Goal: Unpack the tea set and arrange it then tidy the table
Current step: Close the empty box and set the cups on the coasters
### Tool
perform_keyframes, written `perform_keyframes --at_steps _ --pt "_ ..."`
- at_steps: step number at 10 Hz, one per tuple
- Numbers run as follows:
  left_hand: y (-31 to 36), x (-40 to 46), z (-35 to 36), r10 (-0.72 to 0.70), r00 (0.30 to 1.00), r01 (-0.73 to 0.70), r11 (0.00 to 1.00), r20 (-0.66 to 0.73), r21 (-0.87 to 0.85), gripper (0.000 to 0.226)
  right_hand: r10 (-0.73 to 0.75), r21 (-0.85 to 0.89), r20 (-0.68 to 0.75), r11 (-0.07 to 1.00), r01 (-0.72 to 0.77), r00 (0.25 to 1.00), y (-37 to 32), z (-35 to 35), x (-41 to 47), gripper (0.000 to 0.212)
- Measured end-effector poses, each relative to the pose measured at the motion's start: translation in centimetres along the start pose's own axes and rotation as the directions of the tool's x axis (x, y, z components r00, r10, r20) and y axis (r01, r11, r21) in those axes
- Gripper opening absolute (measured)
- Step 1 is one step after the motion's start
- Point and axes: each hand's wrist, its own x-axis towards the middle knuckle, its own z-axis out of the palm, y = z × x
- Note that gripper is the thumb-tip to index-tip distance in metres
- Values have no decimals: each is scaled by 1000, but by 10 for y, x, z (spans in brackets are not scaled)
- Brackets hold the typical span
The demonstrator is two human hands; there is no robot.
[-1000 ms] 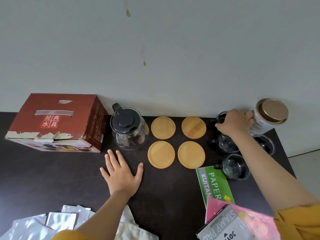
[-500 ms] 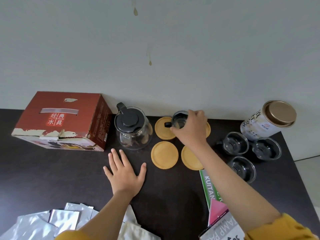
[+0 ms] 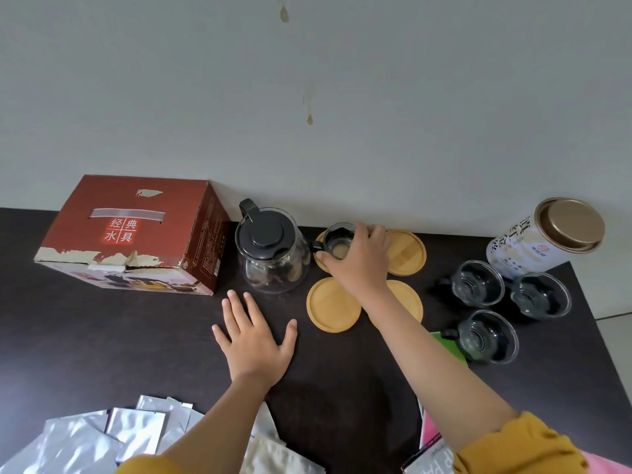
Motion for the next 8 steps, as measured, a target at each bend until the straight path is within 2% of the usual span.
perform_keyframes --at_steps 1,2,3,4,5,6,8 --pt "0 0 0 4 1000 -4 1000 -7 -2 99 25 22 40 999 -26 999 5 -8 -10 95" --pt "-1 0 1 6 1000 -6 1000 -3 -1 99 41 -9 3 999 -41 999 21 -24 -23 91" --pt "-1 -1 2 6 1000 -6 1000 -4 -10 100 80 -51 -72 995 -84 994 49 -43 -32 76" --pt "0 0 1 4 1000 -4 1000 -4 -4 100 157 -149 -122 973 -175 980 80 -66 -32 82" --pt "1 -1 0 4 1000 -4 1000 -5 -5 100 269 -207 -74 938 -278 960 110 -81 -26 90" --pt "1 -1 -1 4 1000 -4 1000 -5 -4 101 345 -213 17 918 -334 938 128 -88 -20 88" --pt "0 0 -1 5 1000 -5 1000 -3 3 100 315 -314 27 904 -291 949 133 -89 -16 67"
